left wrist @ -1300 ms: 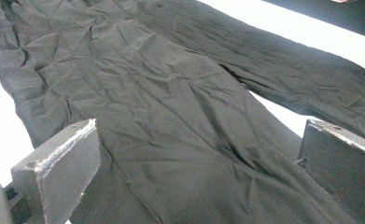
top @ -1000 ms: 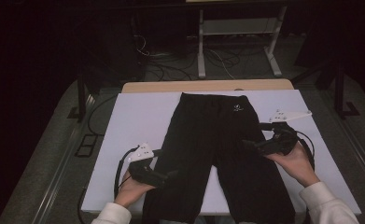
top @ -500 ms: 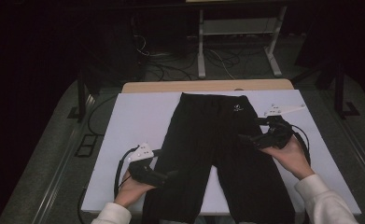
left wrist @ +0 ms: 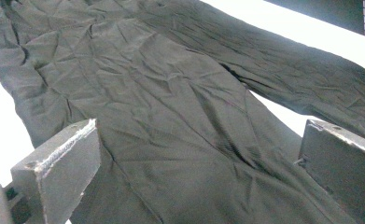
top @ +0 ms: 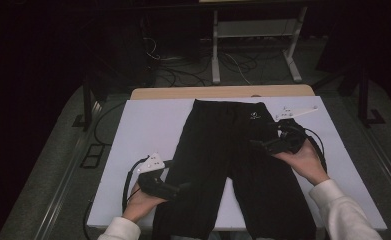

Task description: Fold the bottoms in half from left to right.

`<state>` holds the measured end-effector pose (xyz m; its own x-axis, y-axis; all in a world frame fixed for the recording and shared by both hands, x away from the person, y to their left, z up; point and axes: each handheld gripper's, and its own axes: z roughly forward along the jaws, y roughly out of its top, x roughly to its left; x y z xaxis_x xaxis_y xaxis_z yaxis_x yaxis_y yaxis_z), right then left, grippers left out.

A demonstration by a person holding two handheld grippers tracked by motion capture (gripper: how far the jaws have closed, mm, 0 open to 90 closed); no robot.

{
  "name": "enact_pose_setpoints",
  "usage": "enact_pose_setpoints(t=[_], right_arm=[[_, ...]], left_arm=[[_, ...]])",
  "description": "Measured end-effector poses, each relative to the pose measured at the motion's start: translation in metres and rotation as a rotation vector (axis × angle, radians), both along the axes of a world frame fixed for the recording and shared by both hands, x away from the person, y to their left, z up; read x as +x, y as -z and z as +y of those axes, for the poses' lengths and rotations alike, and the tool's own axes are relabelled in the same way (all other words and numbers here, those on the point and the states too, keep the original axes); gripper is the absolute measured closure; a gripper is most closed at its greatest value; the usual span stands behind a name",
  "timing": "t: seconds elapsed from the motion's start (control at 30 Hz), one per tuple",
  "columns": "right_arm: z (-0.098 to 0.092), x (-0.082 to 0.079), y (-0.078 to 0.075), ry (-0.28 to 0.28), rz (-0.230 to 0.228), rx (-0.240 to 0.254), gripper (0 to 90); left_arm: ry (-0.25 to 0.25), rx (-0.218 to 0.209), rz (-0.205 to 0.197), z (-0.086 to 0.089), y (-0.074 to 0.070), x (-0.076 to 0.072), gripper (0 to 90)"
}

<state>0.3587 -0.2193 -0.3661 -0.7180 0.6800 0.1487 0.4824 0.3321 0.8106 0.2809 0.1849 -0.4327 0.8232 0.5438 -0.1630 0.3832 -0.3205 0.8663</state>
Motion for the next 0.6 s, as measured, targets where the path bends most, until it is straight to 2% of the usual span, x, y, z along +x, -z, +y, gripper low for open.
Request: enact_pose_setpoints(t=[0.6], right_arm=[[0.021,0.026,-0.009,-0.005,-0.009,-0.014,0.0]], left_arm=[[-0.001,-0.005,-0.001,0.001,0.0,0.001,0.0]])
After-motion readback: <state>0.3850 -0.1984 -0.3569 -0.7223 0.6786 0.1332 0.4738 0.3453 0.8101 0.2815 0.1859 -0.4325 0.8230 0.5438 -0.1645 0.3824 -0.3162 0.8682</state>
